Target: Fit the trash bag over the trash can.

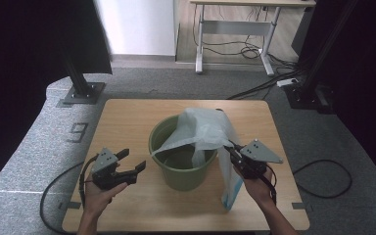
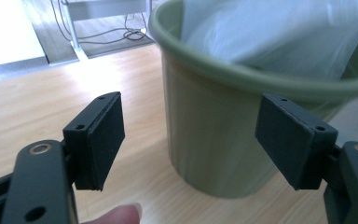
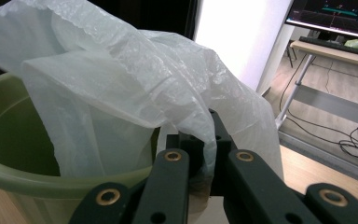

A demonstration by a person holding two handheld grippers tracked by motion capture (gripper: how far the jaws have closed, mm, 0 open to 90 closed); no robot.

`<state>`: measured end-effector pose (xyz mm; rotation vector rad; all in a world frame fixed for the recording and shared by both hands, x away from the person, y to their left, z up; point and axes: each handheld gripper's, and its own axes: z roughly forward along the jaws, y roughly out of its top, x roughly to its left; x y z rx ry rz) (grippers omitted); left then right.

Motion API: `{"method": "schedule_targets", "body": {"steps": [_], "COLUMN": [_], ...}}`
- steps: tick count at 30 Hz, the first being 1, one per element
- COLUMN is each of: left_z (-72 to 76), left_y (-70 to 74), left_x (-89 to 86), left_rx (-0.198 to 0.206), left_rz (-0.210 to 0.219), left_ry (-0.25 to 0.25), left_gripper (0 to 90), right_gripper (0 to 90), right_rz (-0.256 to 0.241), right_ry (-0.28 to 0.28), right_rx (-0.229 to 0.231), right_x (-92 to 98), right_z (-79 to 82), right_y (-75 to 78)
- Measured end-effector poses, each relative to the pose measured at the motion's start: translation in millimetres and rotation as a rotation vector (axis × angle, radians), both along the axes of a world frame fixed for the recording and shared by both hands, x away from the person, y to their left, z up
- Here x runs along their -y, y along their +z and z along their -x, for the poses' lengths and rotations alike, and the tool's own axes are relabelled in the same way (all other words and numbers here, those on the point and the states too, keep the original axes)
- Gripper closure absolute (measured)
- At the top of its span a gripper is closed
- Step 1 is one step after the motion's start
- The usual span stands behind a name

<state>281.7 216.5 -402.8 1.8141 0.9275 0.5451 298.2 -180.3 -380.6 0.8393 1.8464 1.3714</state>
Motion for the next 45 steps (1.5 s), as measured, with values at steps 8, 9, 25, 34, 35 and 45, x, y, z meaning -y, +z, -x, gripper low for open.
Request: {"method": "schedule_targets", "body": {"steps": [8, 9, 25, 34, 35, 45], "left_z": [7.0, 8.0, 24.9, 1.1, -1.0, -29.0], "left_y": [28.5, 29.5, 37.4, 39.4, 39.8, 40.1], "left_x": [28.9, 30.9, 57.4, 73.5, 74.7, 80.0], "left_rx": [0.038, 0.035, 0.037, 0.019, 0.015, -0.062], "left_rz": [-0.018, -0.024, -0.039, -0.05, -0.051, -0.029], "left_ry": [-0.054, -0.054, -0.068, -0.024, -0.026, -0.057], "left_gripper": [23.0, 22.7, 20.9, 38.6, 42.0, 76.8], "right_gripper": [86.7, 86.7, 83.8, 83.0, 82.8, 75.3], "right_rz": [0.015, 0.016, 0.035, 0.037, 0.034, -0.011], "right_ry": [-0.018, -0.023, -0.057, -0.031, -0.029, 0.016], "right_rx": [-0.016, -0.017, -0.056, -0.039, -0.04, -0.063], "right_x": [-1.9, -2.5, -8.9, -13.5, -13.2, -9.8], "right_z": [-2.8, -3.1, -14.2, -7.2, -7.4, -9.1], "right_y": [6.3, 7.7, 11.4, 13.3, 12.9, 2.8]}}
